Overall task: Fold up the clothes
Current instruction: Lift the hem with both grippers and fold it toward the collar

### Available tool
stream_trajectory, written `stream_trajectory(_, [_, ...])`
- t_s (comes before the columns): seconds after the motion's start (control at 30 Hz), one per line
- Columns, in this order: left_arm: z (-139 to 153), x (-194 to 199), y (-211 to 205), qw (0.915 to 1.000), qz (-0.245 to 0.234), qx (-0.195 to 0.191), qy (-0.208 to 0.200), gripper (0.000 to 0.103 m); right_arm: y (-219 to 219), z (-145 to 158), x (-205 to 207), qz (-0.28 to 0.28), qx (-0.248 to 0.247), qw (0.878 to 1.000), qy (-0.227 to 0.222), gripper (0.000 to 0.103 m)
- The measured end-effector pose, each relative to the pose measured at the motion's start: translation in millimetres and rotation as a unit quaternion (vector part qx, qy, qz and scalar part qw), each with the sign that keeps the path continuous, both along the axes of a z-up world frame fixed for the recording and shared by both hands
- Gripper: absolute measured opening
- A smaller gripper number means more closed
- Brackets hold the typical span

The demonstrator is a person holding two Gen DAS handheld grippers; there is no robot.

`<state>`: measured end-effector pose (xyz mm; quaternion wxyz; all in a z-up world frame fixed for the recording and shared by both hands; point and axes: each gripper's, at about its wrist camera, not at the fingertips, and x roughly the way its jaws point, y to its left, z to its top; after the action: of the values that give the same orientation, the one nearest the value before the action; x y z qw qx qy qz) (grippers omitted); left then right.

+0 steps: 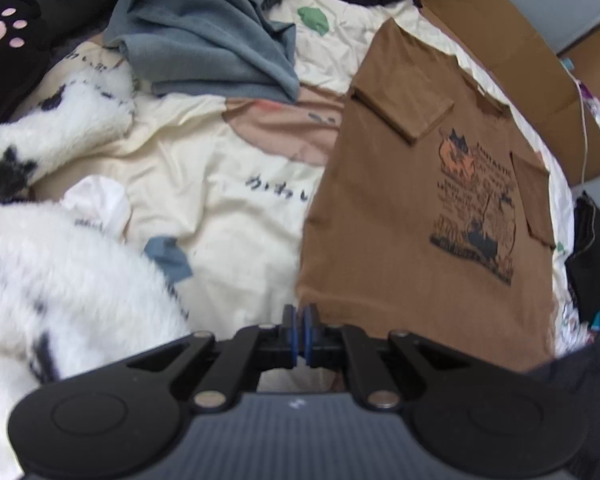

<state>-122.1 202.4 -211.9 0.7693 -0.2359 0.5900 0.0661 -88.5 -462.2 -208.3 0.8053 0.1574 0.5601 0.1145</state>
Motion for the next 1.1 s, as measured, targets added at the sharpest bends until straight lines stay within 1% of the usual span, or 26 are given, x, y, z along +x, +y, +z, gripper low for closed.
stream_trajectory(0.4, [-11.9, 65.4, 4.7, 0.9992, 0.004, 0.003, -0.039, 0.003, 10.3, -18.6, 75.2, -0.002, -0.020, 1.000, -0.022, 0.003])
stream_trajectory(0.73, [-22.3, 121.8, 5.6, 0.9982, 0.004, 0.007, -0.059, 0.003, 19.2, -34.4, 135.9, -0.014, -0.031, 0.999, -0.037, 0.003])
stream_trajectory(1.1, [-22.3, 174.6, 5.3, 0.9971, -0.008, 0.013, -0.075, 0.003, 22.3, -30.3, 192.1, -0.010, -0.046, 0.998, -0.052, 0.004])
